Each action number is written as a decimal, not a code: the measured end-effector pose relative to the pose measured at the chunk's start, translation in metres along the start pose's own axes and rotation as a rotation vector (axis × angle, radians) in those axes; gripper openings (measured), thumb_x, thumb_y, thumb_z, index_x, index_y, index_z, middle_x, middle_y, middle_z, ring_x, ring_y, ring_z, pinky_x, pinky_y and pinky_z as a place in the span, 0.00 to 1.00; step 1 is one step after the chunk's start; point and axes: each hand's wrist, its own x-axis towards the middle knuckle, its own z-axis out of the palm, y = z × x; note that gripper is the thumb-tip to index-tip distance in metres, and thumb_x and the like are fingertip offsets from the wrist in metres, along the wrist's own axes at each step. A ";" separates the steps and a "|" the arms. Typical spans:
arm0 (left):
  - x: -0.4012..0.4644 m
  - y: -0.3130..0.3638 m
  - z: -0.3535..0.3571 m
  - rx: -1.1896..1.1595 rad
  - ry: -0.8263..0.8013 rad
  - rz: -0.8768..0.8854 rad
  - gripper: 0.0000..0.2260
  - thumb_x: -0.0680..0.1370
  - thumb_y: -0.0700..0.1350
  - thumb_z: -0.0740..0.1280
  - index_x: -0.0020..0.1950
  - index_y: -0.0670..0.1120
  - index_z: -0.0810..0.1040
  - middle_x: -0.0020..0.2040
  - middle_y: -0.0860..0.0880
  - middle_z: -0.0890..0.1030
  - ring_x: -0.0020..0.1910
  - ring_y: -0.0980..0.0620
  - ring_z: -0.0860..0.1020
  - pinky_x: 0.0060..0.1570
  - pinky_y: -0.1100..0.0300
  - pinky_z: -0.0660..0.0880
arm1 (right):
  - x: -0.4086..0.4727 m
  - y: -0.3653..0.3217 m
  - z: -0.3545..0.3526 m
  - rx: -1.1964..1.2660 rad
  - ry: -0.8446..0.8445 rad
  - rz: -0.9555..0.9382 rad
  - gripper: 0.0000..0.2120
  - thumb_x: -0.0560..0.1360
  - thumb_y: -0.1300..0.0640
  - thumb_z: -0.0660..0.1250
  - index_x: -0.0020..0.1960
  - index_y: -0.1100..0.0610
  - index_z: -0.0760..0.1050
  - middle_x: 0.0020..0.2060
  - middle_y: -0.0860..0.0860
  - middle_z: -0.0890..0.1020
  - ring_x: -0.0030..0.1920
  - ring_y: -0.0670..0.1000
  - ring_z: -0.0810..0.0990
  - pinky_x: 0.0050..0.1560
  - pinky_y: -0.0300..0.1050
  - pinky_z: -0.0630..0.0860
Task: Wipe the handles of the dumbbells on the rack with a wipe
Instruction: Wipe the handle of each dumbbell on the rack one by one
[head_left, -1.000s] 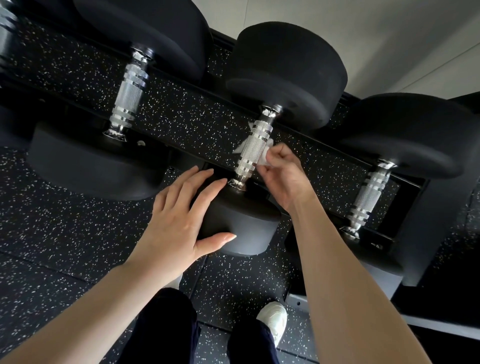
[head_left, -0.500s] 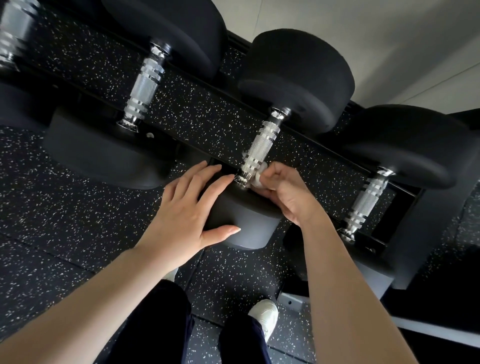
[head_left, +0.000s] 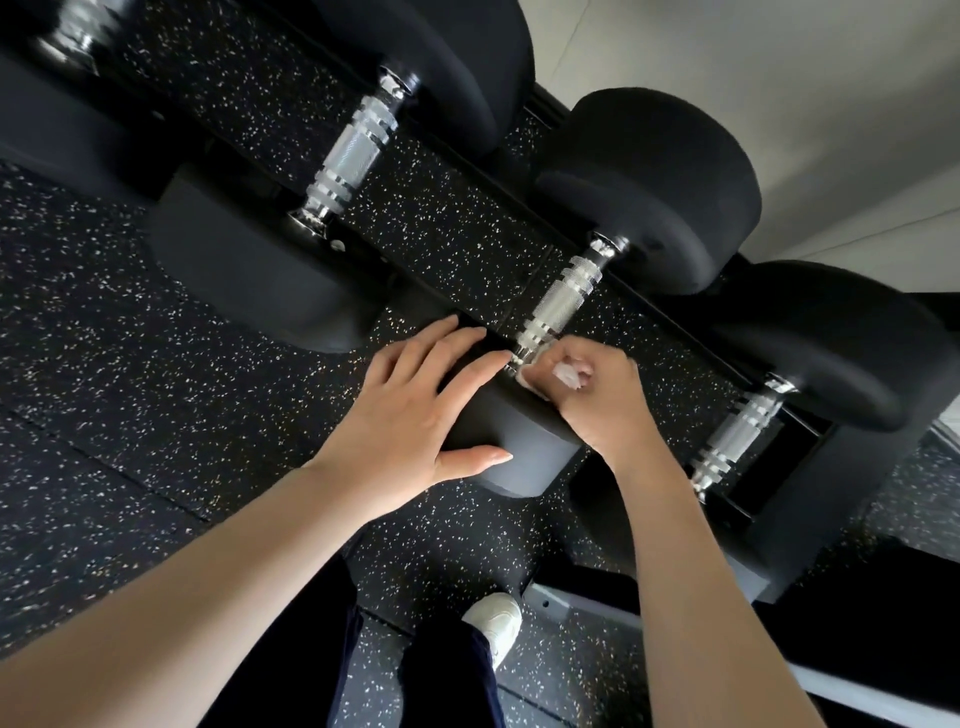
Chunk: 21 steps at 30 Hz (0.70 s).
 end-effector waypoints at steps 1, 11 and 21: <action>0.000 0.000 0.000 -0.001 0.002 -0.002 0.32 0.73 0.66 0.56 0.73 0.51 0.62 0.71 0.46 0.68 0.73 0.45 0.61 0.65 0.51 0.57 | -0.001 0.000 0.001 0.010 0.011 0.012 0.06 0.68 0.54 0.75 0.36 0.52 0.78 0.39 0.43 0.83 0.44 0.44 0.81 0.48 0.39 0.74; -0.003 0.001 0.002 -0.101 0.016 -0.096 0.39 0.72 0.69 0.56 0.76 0.47 0.59 0.76 0.48 0.63 0.76 0.49 0.57 0.70 0.54 0.53 | 0.001 -0.025 0.009 -0.049 0.045 0.010 0.04 0.68 0.57 0.75 0.41 0.55 0.81 0.33 0.44 0.81 0.34 0.35 0.76 0.38 0.26 0.69; -0.007 0.003 0.009 -0.188 0.056 -0.233 0.43 0.68 0.71 0.58 0.77 0.50 0.57 0.76 0.49 0.61 0.76 0.49 0.56 0.67 0.47 0.63 | 0.015 -0.058 0.015 -0.659 0.005 -0.091 0.09 0.74 0.47 0.67 0.49 0.51 0.79 0.41 0.54 0.82 0.45 0.58 0.80 0.43 0.51 0.77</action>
